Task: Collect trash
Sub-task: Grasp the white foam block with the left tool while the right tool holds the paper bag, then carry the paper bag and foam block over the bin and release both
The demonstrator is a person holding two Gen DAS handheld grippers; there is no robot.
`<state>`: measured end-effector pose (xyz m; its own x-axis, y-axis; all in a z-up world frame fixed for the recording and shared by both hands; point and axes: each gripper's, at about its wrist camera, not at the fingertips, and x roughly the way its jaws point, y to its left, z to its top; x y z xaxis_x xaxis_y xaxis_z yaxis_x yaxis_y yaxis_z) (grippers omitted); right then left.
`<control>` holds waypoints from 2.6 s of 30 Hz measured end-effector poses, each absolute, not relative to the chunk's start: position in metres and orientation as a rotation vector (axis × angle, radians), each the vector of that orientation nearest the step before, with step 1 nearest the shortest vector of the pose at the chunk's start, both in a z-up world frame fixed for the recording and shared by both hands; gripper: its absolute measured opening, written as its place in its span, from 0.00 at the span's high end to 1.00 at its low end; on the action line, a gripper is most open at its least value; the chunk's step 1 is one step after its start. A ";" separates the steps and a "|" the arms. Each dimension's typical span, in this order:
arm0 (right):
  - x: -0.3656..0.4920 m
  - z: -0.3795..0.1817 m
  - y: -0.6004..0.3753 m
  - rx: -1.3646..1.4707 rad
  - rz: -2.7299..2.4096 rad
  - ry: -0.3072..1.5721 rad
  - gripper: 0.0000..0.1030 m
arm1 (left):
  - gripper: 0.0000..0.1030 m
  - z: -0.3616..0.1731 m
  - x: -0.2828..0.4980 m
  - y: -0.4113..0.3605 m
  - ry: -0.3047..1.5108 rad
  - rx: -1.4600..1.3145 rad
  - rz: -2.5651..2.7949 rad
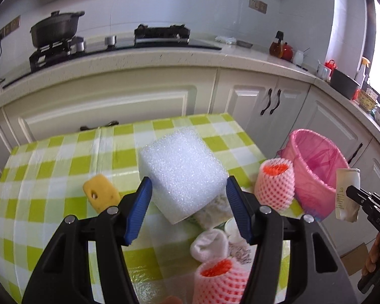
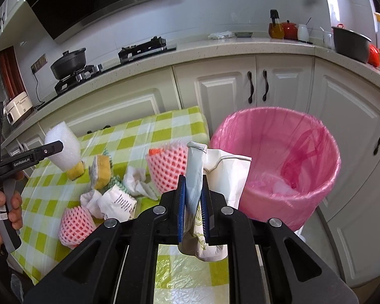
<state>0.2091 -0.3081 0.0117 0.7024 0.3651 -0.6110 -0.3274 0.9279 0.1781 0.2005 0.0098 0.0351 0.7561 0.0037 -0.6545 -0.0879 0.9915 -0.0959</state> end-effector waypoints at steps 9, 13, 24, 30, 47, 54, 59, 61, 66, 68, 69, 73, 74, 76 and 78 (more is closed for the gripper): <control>0.221 0.038 -0.337 0.073 0.360 0.631 0.87 | 0.43 0.070 0.214 -0.033 0.649 -0.114 -0.045; 0.234 0.045 -0.353 0.088 0.343 0.616 0.87 | 0.43 0.081 0.226 -0.058 0.628 -0.114 -0.112; 0.274 0.045 -0.393 0.124 0.294 0.623 0.87 | 0.43 0.089 0.273 -0.141 0.616 -0.113 -0.288; 0.294 0.042 -0.407 0.139 0.287 0.630 0.87 | 0.42 0.083 0.305 -0.186 0.645 -0.115 -0.382; 0.328 0.033 -0.427 0.141 0.237 0.654 0.82 | 0.27 0.056 0.354 -0.229 0.727 -0.133 -0.437; 0.323 0.030 -0.428 0.134 0.216 0.649 0.65 | 0.27 0.057 0.346 -0.215 0.716 -0.145 -0.417; 0.311 0.031 -0.425 0.130 0.208 0.639 0.51 | 0.27 0.060 0.329 -0.198 0.697 -0.152 -0.393; 0.305 0.032 -0.423 0.129 0.207 0.631 0.50 | 0.27 0.061 0.321 -0.189 0.690 -0.153 -0.378; 0.281 0.035 -0.414 0.124 0.213 0.609 0.41 | 0.27 0.066 0.295 -0.161 0.664 -0.149 -0.331; 0.271 0.036 -0.409 0.123 0.222 0.604 0.41 | 0.26 0.070 0.283 -0.146 0.649 -0.147 -0.307; 0.266 0.036 -0.406 0.122 0.226 0.602 0.40 | 0.26 0.071 0.279 -0.141 0.644 -0.146 -0.299; 0.245 0.036 -0.390 0.115 0.248 0.598 0.35 | 0.24 0.078 0.251 -0.107 0.614 -0.141 -0.240; 0.240 0.036 -0.386 0.110 0.253 0.599 0.34 | 0.24 0.079 0.243 -0.097 0.608 -0.145 -0.226; 0.229 0.033 -0.375 0.108 0.272 0.605 0.32 | 0.23 0.080 0.228 -0.081 0.600 -0.141 -0.199; 0.221 0.030 -0.365 0.103 0.287 0.613 0.29 | 0.21 0.078 0.213 -0.066 0.596 -0.133 -0.168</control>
<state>0.2206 -0.3652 0.0298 0.7797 0.2955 -0.5521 -0.2350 0.9553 0.1794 0.2132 -0.0656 0.0782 0.8146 -0.1958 -0.5460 0.1190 0.9777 -0.1731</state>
